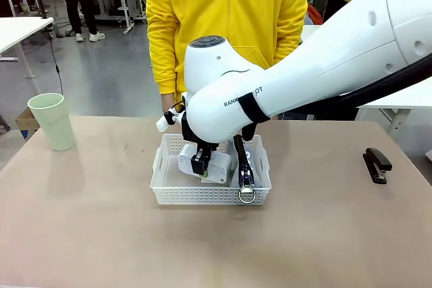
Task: Efficiently arrange items inside the basket to fit them all.
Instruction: Pick up the Digital clock and place it inside the Organizing basket.
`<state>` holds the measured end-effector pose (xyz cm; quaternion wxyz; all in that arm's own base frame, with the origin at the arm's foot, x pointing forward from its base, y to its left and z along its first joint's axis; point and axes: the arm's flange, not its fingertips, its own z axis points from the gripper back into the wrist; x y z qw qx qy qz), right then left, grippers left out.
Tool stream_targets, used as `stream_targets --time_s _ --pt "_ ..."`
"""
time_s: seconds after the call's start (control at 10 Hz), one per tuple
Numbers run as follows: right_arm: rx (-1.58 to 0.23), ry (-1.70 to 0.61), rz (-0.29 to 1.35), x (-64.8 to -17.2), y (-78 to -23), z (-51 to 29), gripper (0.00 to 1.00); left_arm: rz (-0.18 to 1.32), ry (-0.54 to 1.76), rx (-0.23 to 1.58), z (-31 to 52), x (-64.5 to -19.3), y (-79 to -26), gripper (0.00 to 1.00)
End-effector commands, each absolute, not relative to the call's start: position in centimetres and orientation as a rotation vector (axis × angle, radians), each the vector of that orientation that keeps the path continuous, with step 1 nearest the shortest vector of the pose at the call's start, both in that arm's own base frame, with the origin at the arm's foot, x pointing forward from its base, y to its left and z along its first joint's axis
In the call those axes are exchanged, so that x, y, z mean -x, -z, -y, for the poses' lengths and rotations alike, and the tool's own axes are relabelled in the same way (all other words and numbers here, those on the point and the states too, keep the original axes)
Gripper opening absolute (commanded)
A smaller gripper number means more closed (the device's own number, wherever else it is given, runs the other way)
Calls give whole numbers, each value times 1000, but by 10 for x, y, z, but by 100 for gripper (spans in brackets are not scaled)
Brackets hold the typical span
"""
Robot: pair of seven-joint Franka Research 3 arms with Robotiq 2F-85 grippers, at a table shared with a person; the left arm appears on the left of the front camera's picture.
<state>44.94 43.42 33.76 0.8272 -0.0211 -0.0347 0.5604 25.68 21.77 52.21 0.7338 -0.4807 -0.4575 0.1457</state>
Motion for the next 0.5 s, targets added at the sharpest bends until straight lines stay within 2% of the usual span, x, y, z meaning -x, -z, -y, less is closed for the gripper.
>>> stream_targets --time_s 0.0,0.3,0.4 --pt "98 -1222 70 -453 -332 -434 52 1036 -304 1064 -217 -257 -521 100" --pt "96 -1236 61 -455 -332 -433 52 1036 -304 1064 -217 -257 -521 100" --pt "86 -1246 48 -456 -332 -433 96 1036 -304 1064 -217 -257 -521 100"
